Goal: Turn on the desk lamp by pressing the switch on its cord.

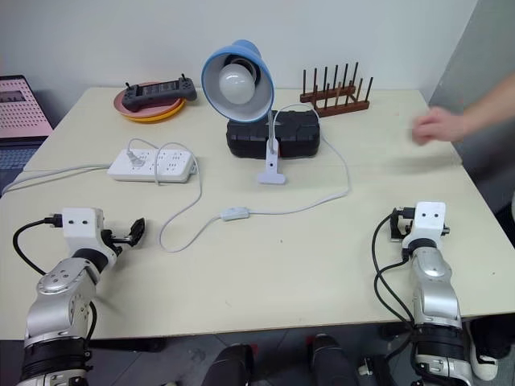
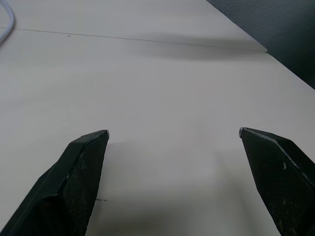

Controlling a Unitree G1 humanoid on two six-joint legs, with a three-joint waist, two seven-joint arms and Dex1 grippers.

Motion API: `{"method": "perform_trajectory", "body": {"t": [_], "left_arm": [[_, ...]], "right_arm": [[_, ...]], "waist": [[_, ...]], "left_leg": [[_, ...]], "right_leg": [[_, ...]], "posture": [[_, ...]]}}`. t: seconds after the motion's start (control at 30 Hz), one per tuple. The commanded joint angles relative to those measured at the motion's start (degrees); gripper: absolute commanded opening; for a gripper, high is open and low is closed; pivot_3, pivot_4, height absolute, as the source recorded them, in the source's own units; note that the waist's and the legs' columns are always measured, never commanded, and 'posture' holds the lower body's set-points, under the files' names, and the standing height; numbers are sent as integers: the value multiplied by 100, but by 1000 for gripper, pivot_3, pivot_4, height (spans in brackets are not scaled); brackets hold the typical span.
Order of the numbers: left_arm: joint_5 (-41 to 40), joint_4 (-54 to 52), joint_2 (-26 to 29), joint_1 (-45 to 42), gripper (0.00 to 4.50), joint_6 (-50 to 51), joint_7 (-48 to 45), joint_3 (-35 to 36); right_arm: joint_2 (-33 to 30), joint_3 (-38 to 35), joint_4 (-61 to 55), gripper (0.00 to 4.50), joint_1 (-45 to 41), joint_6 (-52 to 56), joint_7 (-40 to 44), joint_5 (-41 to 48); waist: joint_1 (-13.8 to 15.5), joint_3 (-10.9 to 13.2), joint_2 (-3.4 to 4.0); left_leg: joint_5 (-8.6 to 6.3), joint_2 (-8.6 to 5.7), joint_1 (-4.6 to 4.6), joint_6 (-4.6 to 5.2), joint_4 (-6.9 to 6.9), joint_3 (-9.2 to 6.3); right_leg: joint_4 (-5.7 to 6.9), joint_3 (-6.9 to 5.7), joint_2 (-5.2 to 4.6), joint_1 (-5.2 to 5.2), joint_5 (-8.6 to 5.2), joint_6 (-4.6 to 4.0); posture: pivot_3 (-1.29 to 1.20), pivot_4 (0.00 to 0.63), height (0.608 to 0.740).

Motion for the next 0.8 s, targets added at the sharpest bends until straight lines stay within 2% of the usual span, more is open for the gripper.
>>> {"method": "perform_trajectory", "body": {"t": [0.03,0.47,0.53,0.63,0.7,0.8], "left_arm": [[-96,-199,108,43,4500,-33,-73,169],[-349,-489,245,0,4500,212,-288,262],[-907,-803,374,-100,4500,572,-847,287],[-1365,-1033,847,-371,4500,1141,-1715,39],[-1577,-1073,1257,-619,4500,1532,-2418,-291],[-1650,-877,1705,-1106,4500,1855,-3324,-880]], "right_arm": [[-45,-68,-298,4450,8,-27,1,20],[-201,50,-219,4450,-128,-68,277,28],[-341,204,-417,4450,-144,97,747,172],[-723,578,-900,4450,-185,456,1919,650],[-1073,813,-1313,4450,-201,761,2785,1076],[-1469,1003,-1752,4450,-256,1255,3647,1634]], "waist": [[0,0,0],[0,0,0],[-2,1,0],[-5,4,0],[-6,5,2],[-5,6,3]], "left_leg": [[0,0,0,0,0,0],[0,0,0,0,0,0],[0,0,0,0,0,0],[0,0,-2,0,0,-1],[0,1,-2,0,0,-3],[0,0,-1,0,1,-3]], "right_leg": [[0,0,0,0,0,0],[0,0,0,0,-1,-1],[0,1,0,0,-1,-1],[0,-2,0,-2,-2,-4],[2,-3,2,-3,-12,-20],[0,-4,2,-2,-13,-21]], "posture": [[0,150,740],[0,150,740],[0,150,740],[0,150,740],[0,150,740],[0,150,740]]}}
